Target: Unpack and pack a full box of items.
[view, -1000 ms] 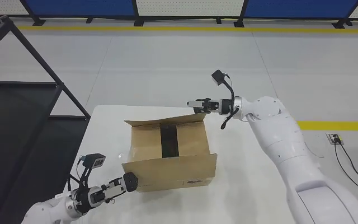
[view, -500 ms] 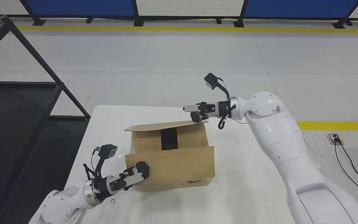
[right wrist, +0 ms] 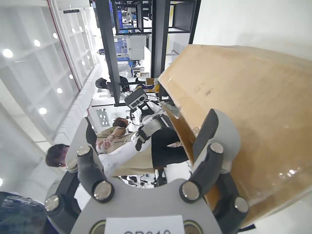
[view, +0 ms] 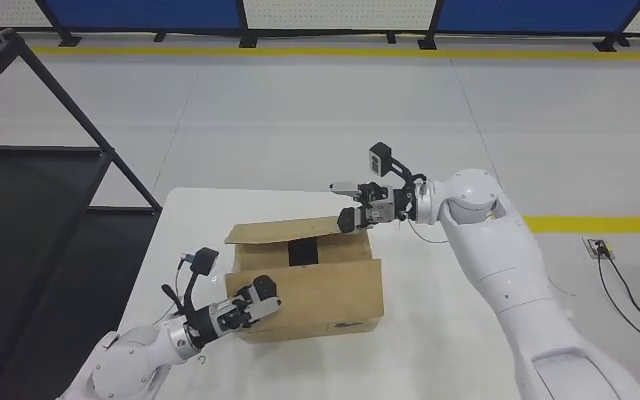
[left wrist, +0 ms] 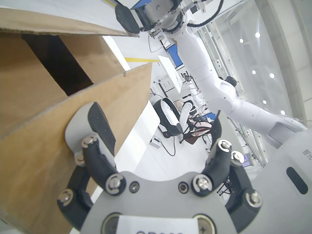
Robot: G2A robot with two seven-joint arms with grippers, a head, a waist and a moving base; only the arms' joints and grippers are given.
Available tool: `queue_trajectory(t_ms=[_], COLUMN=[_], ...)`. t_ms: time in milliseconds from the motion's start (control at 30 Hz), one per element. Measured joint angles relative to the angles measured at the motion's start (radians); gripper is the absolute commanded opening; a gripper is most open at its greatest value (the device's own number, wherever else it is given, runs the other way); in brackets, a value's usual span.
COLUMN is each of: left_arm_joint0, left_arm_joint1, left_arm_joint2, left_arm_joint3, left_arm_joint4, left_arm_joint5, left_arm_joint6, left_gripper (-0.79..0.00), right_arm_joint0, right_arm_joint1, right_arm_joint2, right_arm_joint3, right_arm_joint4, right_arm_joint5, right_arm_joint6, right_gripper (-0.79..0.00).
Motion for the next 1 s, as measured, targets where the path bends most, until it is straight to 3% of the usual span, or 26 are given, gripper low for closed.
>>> queue_trajectory(t_ms=[100,400,733,867,1000], left_arm_joint0=[-0.018,-0.055,-0.074,-0.09,-0.098], left_arm_joint1=[-0.005,-0.013,-0.02,-0.025,-0.029], left_arm_joint2=[0.02,0.044,0.056,0.069,0.062], left_arm_joint3=[-0.001,0.006,0.017,0.03,0.042], left_arm_joint4=[0.069,0.094,0.115,0.114,0.096], left_arm_joint5=[0.036,0.072,0.091,0.094,0.079], left_arm_joint6=[0.043,0.075,0.101,0.102,0.145], left_gripper=[0.0,0.0,0.0,0.0,0.0], right_arm_joint0=[-0.019,-0.029,-0.107,-0.133,-0.165], right_arm_joint1=[0.007,0.008,0.021,0.026,0.033], right_arm_joint2=[0.015,0.011,-0.007,-0.01,-0.007], right_arm_joint3=[-0.024,-0.036,-0.108,-0.125,-0.166], right_arm_joint4=[0.018,0.012,0.039,0.043,0.023], right_arm_joint5=[0.071,0.077,0.254,0.254,0.159], right_arm_joint6=[-0.016,-0.026,0.017,0.005,-0.054], right_gripper=[0.0,0.0,0.0,0.0,0.0])
